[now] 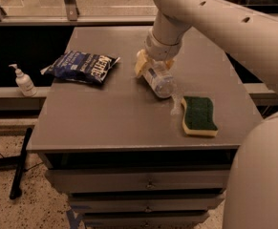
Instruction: Place water bottle upright
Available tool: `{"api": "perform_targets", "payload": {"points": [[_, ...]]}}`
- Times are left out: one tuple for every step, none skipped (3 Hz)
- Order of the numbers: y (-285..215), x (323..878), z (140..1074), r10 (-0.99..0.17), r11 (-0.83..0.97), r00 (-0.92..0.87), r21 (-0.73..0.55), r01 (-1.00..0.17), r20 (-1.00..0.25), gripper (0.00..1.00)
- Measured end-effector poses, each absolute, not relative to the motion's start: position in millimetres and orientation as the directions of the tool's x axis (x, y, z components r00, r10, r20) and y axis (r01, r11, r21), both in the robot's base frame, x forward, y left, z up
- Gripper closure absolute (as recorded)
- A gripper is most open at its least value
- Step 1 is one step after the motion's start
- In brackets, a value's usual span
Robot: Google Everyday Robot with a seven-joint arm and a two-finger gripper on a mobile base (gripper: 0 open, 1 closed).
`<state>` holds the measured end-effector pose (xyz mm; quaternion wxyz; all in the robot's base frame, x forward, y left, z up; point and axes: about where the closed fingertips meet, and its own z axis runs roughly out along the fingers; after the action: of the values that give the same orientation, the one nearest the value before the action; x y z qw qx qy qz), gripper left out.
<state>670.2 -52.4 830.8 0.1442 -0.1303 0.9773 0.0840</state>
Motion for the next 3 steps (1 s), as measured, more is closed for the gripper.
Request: {"api": "perform_targets", "payload": {"points": [[-52,670,831,-0.231,0.952,-0.924,0.126,-0.28,-0.303,0.0],[-53,671,834,-0.293,0.939,-0.915,0.095,-0.33,-0.278,0.0],[-53,678,842,-0.391,0.91,-0.884,0.037,-0.413,-0.258,0.0]]}}
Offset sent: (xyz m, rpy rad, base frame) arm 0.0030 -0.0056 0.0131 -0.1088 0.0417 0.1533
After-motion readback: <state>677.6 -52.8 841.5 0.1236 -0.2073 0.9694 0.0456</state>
